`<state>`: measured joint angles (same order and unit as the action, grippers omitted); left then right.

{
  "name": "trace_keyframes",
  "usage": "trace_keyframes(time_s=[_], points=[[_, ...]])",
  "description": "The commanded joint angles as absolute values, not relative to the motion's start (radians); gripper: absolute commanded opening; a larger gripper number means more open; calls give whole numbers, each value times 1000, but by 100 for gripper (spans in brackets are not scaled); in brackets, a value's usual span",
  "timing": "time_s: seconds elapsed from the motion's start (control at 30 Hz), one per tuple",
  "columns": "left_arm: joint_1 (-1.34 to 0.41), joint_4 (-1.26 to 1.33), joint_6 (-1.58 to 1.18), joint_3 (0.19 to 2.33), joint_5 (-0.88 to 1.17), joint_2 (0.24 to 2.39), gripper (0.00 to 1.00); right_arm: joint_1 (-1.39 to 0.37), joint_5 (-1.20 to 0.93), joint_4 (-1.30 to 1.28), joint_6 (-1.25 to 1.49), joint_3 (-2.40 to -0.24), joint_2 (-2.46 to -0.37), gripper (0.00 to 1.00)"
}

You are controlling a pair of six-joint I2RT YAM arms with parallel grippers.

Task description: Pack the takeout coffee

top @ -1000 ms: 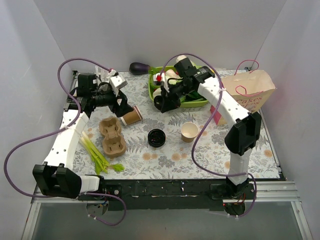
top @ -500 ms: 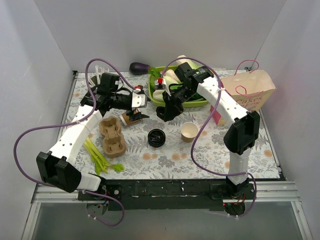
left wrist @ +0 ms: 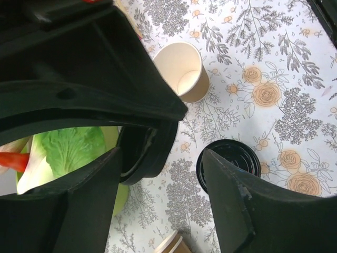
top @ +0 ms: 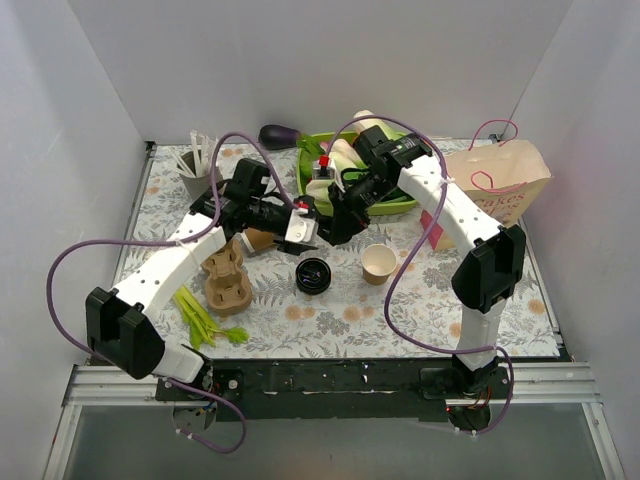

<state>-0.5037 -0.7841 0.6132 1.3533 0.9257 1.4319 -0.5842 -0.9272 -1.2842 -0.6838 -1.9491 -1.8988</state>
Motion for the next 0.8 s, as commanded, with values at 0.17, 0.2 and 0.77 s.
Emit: trace_keyframes(time_s=[0.17,0.2,0.77], points=[[-545,-473,667,1125,874,1302,54,-571,-991,-1304,-652,-1947,-1855,8],[-546,-456,663,1118,871,1302,51,-569,-991,-1304,-650,-1945,-1856,8],[-565,-235,157,1135,830,1365,9,-520,-916,-1290,-592,-1989,-1826,28]])
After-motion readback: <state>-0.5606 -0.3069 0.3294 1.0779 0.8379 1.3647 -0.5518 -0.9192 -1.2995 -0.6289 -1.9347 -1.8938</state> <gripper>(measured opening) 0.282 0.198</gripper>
